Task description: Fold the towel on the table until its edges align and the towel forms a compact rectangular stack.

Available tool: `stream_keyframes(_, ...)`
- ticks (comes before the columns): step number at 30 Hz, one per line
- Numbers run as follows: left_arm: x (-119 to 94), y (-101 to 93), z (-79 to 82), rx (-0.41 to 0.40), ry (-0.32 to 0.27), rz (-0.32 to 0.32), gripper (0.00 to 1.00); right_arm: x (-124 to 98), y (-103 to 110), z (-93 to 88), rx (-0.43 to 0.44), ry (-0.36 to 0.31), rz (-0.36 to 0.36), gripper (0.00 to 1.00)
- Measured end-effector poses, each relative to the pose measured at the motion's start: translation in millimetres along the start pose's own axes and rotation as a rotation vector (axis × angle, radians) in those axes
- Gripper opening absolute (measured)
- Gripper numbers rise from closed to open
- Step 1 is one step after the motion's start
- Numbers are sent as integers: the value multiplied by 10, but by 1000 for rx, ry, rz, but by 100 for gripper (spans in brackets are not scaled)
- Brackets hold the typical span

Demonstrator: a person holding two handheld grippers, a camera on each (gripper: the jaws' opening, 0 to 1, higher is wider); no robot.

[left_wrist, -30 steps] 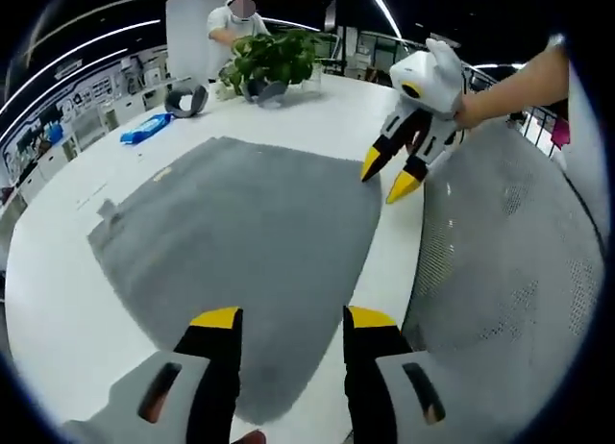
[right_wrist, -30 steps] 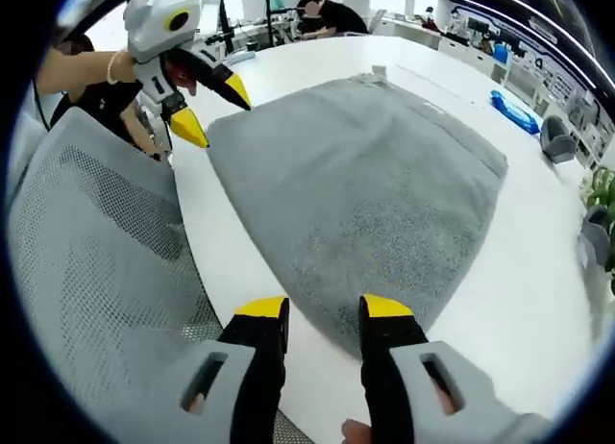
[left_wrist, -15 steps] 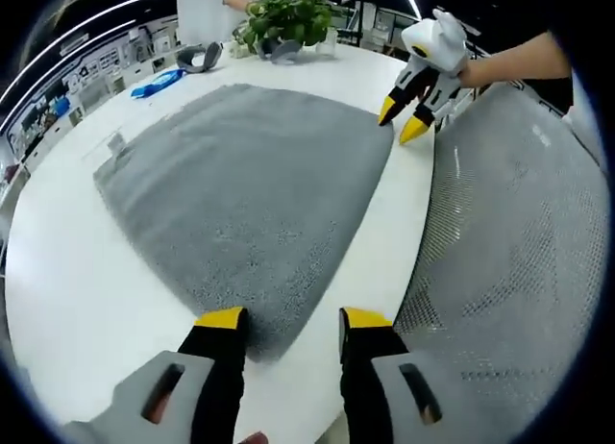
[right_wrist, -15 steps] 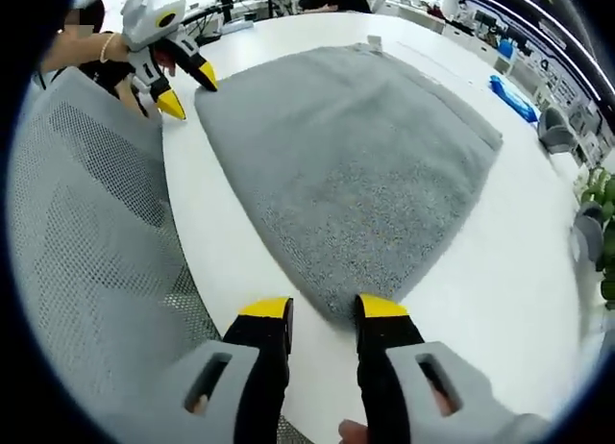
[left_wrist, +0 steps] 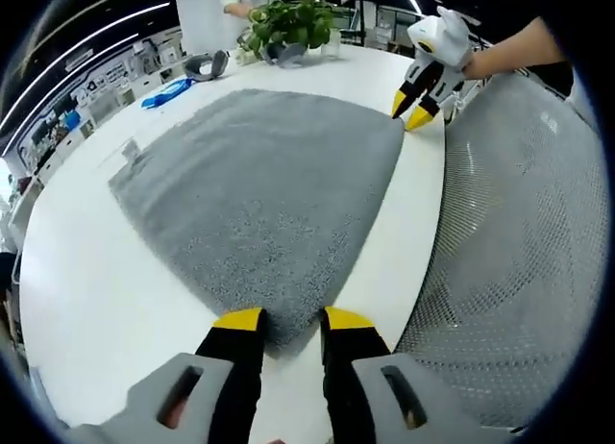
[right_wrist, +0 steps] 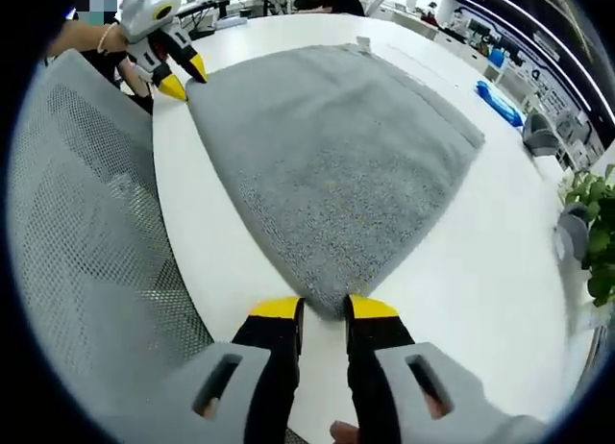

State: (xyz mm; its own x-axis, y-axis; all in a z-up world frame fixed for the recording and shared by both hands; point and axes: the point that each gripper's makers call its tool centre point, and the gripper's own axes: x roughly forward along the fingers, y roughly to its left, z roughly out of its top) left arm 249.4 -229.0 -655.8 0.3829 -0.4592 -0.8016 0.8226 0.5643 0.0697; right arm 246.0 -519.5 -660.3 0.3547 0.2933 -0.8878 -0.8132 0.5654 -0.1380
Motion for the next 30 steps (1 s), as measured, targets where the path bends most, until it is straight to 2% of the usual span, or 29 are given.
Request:
stream_keyframes(3, -20, 45, -35, 42, 19, 27, 13, 4, -85, -21, -72, 33, -61, 2)
stream_keyframes(4, -33, 48, -41, 50, 21, 33, 11, 11, -40, -6, -57, 32, -46, 2)
stream_keyframes(6, -29, 56, -45, 65, 14, 33, 9, -2, -53, 8, -39, 35, -56, 0)
stream_keyframes(11, -96, 58, -40, 110, 39, 64, 4, -52, -51, 30, -4, 22, -63, 0)
stream_keyframes(14, -198, 70, 36, 134, 19, 92, 3, -144, -86, 79, 14, 3, -73, 0)
stream_keyframes(21, -485, 174, 293, 41, -60, 164, 3, -449, -216, 273, 120, -100, -129, 0)
stream_keyframes(27, -740, 231, 527, 55, -108, 221, 3, -732, -299, 435, 183, -178, -176, 0)
stream_keyframes(30, -857, 270, 625, 81, -124, 251, 3, -825, -309, 491, 196, -194, -183, 0)
